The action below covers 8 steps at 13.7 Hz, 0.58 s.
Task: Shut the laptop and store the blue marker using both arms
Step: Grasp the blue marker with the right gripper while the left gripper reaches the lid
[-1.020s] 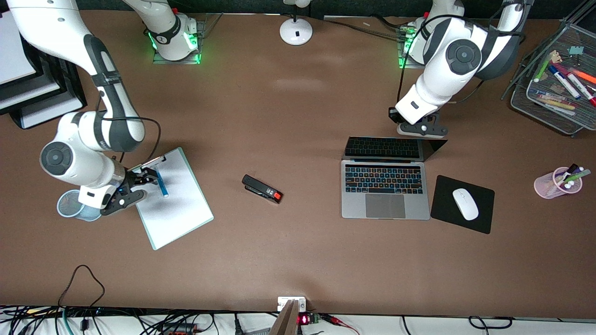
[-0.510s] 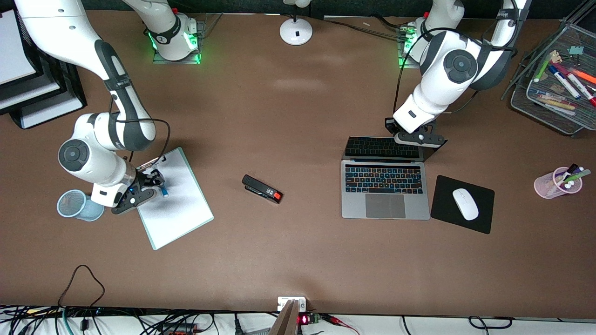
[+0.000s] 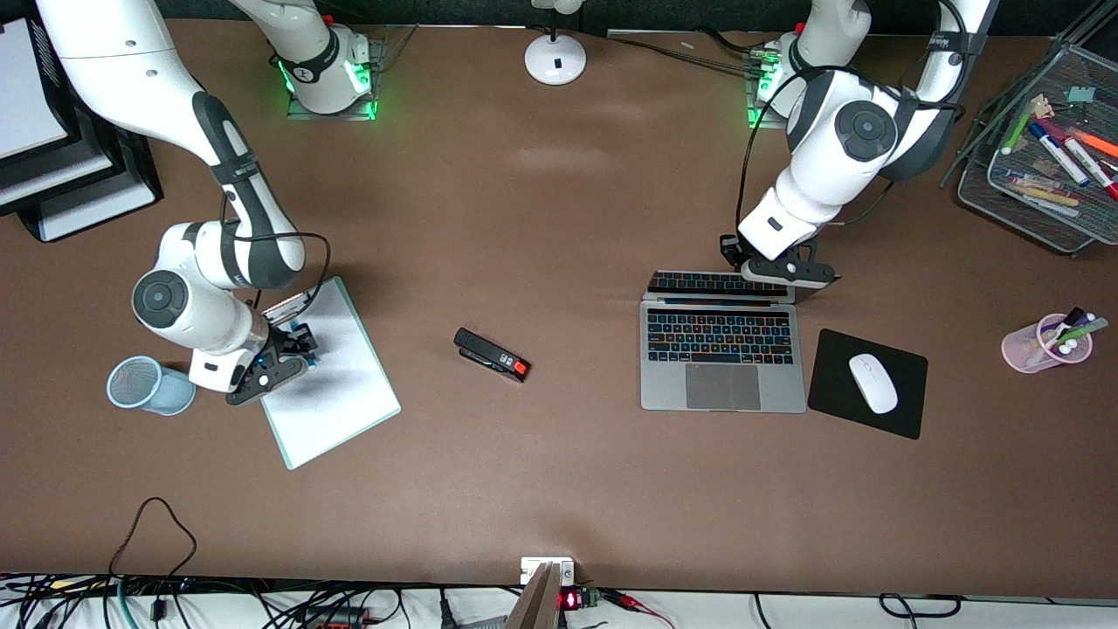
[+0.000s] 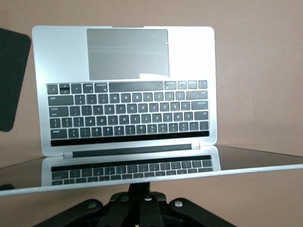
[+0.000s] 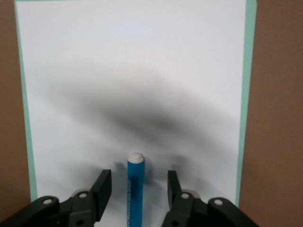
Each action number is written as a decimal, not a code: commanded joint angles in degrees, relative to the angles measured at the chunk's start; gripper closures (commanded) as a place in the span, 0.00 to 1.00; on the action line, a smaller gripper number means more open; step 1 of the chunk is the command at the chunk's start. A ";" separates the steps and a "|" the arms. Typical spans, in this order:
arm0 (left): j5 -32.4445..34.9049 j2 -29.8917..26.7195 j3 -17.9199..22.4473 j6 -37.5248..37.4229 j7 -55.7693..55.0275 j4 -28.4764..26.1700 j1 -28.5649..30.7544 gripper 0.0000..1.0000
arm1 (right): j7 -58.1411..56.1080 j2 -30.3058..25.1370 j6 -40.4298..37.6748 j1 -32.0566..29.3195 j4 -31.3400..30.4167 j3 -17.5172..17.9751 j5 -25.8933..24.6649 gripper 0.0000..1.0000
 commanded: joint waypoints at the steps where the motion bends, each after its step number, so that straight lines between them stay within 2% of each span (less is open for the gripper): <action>1: 1.15 3.94 -0.13 1.07 0.77 3.79 0.40 1.00 | -1.12 0.17 0.79 0.74 -0.14 0.27 0.69 0.46; 3: 4.57 5.53 -0.13 1.07 0.68 5.90 1.01 1.00 | -1.56 0.61 0.88 0.74 -0.14 0.27 0.69 0.47; 8: 7.14 9.57 -0.04 3.25 0.68 9.16 1.89 1.00 | -3.06 0.96 0.88 0.48 -0.05 0.27 0.78 0.50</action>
